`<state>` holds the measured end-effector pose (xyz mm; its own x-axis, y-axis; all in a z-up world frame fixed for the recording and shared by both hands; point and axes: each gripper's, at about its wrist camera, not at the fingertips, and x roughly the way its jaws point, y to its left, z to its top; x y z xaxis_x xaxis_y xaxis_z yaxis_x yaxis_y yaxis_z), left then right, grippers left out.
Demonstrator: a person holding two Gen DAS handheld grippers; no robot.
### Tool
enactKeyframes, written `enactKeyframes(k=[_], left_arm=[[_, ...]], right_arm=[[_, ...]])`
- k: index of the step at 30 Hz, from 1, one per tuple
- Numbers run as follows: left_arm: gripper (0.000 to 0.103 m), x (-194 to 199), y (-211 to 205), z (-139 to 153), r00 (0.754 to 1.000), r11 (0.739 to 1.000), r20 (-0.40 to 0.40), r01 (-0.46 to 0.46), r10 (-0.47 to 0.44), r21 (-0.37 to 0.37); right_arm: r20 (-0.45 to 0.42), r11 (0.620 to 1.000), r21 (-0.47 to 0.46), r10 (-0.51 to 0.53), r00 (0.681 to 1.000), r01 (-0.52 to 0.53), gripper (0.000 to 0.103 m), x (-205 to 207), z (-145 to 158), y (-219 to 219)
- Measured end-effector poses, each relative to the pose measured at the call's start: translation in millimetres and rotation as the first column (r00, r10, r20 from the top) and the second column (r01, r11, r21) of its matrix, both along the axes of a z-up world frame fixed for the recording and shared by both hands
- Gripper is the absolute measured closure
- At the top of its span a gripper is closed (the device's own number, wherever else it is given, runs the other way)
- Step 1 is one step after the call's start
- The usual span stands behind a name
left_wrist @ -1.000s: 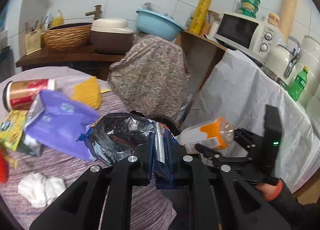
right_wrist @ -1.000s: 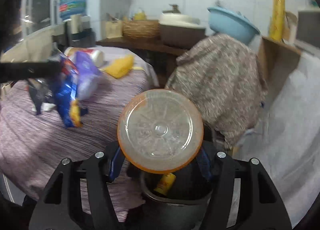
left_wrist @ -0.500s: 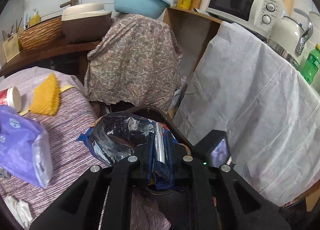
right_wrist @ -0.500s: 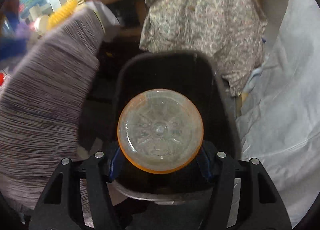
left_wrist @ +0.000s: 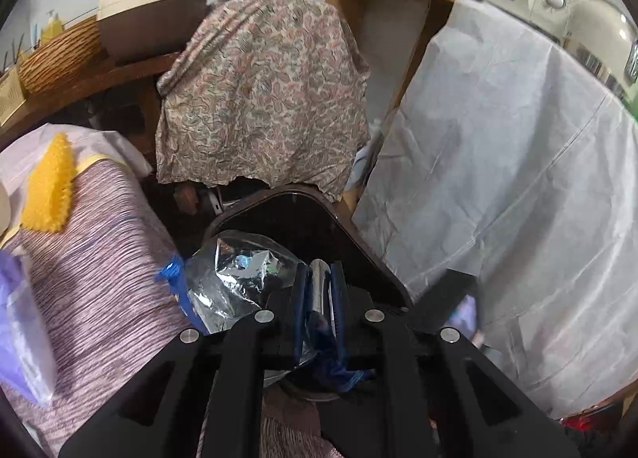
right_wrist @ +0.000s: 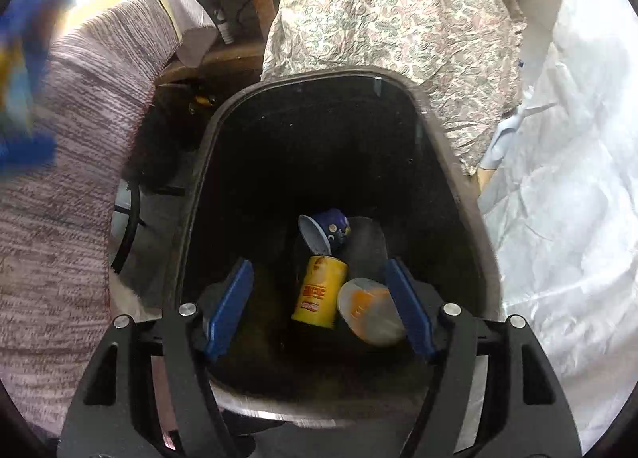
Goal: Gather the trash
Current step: 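Drop the bottle into the bin with the right tool while the left tool drops the wrapper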
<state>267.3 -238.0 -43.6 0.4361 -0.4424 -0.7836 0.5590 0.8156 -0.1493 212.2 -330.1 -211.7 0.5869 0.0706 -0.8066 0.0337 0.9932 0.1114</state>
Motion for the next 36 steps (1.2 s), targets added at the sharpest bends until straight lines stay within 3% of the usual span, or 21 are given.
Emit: enactKeyframes(k=[12,13,15,16,17,18,23,36], left_arm=[[0.09,24,-58,-54,0.995,0.993,-0.083,0.061,-0.053,0.096],[0.087,26,-62,-60,0.994,0.992,-0.095,0.063,-0.053,0.11],[0.07,28,-64,-64,0.992,0.992,-0.114,0.057,-0.044,0.112],[0.055,28,-65,-65,0.992,0.993,-0.122,0.051,-0.038,0.105],[0.043,27,-65,-65,0.992,0.994,-0.121,0.05,-0.038,0.101],[0.041,26,-66,-65,0.993,0.994,-0.115,0.05,-0.039,0.099],[0.038,16,-67,-54,0.996,0.991,-0.062,0.067,-0.059,0.118],[0.021,-27,-11,9,0.998,0.999,0.051,0.041,-0.041,0.017]], right_arm=[[0.09,0.998,-0.027,-0.05,0.995,0.053,0.023,-66,39,-19],[0.091,0.998,-0.028,-0.055,0.994,0.058,0.022,-69,40,-20],[0.089,0.997,-0.02,-0.07,0.994,0.073,0.022,-76,40,-25],[0.086,0.997,-0.02,-0.078,0.993,0.08,0.021,-77,39,-27],[0.082,0.996,-0.019,-0.084,0.993,0.086,0.021,-82,38,-27],[0.075,0.995,-0.014,-0.094,0.993,0.095,0.021,-84,37,-30],[0.072,0.994,-0.007,-0.105,0.992,0.106,0.021,-91,39,-30],[0.108,0.999,-0.001,-0.048,0.993,0.048,0.021,-84,63,-5]])
